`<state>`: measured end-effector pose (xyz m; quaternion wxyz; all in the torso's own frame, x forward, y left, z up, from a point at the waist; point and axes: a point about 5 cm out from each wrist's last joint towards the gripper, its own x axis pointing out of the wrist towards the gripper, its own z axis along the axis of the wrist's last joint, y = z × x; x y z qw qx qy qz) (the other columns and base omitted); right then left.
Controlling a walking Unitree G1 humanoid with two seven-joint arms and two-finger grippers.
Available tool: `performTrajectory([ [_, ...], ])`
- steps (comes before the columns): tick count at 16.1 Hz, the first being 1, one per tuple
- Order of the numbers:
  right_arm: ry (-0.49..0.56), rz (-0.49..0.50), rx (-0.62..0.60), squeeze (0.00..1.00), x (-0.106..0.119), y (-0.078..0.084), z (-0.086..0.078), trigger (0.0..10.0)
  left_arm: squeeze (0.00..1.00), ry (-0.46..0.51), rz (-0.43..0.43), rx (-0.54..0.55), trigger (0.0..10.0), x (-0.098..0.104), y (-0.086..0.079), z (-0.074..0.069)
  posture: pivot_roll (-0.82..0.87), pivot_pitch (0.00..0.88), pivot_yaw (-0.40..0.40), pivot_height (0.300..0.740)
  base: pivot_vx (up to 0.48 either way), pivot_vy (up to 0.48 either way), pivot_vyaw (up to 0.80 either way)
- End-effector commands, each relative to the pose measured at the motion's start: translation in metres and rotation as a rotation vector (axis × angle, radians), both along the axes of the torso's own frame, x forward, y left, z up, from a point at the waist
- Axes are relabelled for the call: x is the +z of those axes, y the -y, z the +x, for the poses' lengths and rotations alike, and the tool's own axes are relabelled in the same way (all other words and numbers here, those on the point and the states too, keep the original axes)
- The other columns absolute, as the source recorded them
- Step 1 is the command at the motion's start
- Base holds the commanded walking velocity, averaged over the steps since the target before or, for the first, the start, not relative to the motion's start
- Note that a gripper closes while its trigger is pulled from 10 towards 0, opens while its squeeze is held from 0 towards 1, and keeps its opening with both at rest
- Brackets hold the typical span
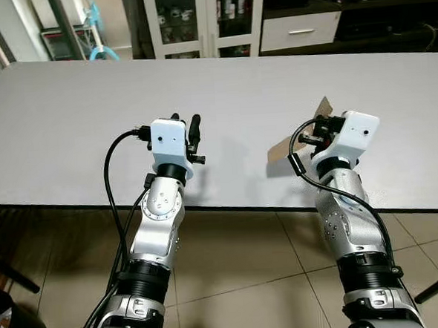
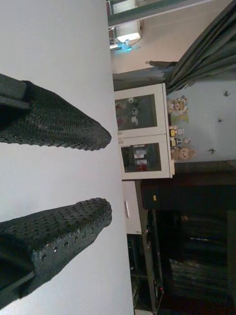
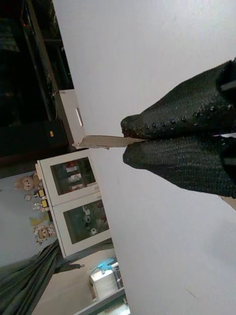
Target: Picking trash to rubbish bin
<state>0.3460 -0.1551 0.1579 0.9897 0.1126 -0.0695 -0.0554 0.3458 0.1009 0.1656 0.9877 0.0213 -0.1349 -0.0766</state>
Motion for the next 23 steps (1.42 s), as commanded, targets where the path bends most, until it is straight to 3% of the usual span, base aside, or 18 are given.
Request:
performTrajectory([
  [1,0.013,0.000,-0.004,0.00,0.004,-0.001,0.000,10.0,0.00,-0.008,-0.004,0.017,10.0,-0.002,-0.002,-0.001,-0.06,0.023,0.051,0.740,0.000,0.000,0.00],
  [4,0.057,-0.075,-0.005,0.00,0.011,-0.001,-0.002,10.0,0.00,-0.008,-0.008,0.014,10.0,-0.002,-0.002,-0.002,-0.06,0.050,0.055,0.740,0.000,0.000,0.00],
  [11,0.028,-0.066,0.021,0.00,0.002,-0.010,-0.011,10.0,0.00,-0.023,-0.018,0.022,10.0,-0.009,-0.002,-0.012,-0.05,0.100,0.045,0.740,0.000,0.000,0.00],
  [19,0.005,-0.066,0.028,0.00,-0.001,-0.010,-0.015,10.0,0.00,-0.028,-0.029,0.017,10.0,-0.008,0.000,-0.015,-0.05,0.109,0.041,0.740,0.000,0.000,0.00],
  [23,-0.004,-0.061,0.037,0.00,-0.003,-0.012,-0.015,10.0,0.00,-0.031,-0.031,0.014,10.0,-0.008,0.000,-0.015,-0.05,0.105,0.041,0.740,-0.259,0.000,0.00],
])
